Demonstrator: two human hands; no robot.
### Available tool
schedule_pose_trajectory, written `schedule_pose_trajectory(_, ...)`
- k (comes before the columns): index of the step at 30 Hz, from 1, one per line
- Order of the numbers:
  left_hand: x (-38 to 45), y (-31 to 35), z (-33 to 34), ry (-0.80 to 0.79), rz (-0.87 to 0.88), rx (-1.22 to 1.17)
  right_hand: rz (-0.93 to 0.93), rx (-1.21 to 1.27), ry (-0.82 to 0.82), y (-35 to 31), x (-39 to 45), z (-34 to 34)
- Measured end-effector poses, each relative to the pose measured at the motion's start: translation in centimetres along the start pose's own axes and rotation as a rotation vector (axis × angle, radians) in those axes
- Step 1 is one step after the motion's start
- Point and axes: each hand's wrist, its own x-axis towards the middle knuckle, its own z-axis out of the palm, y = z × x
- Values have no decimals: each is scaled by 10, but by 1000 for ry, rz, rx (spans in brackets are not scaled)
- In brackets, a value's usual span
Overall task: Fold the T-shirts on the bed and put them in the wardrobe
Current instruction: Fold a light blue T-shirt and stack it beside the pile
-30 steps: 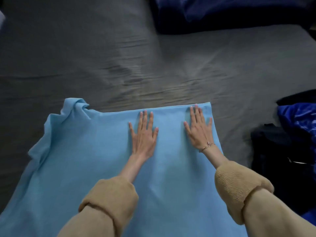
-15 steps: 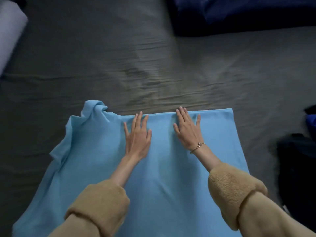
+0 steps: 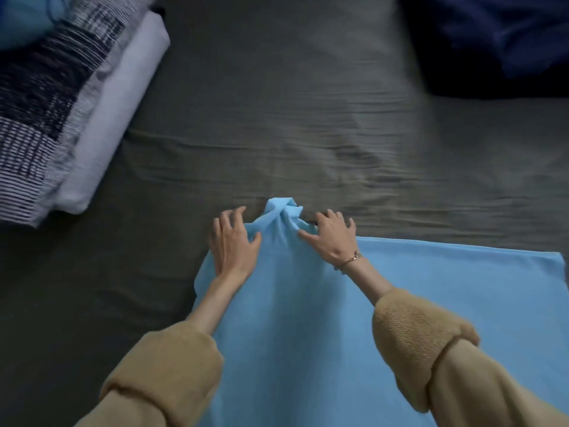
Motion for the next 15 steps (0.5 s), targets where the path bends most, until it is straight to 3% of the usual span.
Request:
schedule_pose_trajectory(3, 14, -5, 1, -189, 22, 66, 72, 91, 29, -17, 19, 1)
schedule_pose_trajectory(5, 23, -5, 2, -187, 94, 127, 98, 174, -11, -27, 28, -1)
schedule_pose_trajectory(7, 33, -5, 1, -165, 68, -1, 116, 308, -61, -31, 40, -1)
schedule_pose_trajectory(10, 46, -9, -1, -149, -105, -383, 176, 678, -54, -32, 55, -4)
schedule_pose_trajectory(12, 51, -15, 0, -158, -207, -446, 238, 865, -61, -32, 62, -4)
schedule_pose_trajectory(15, 58, -24, 2, -313, -207, -440, 264, 1118, -160, -29, 70, -6)
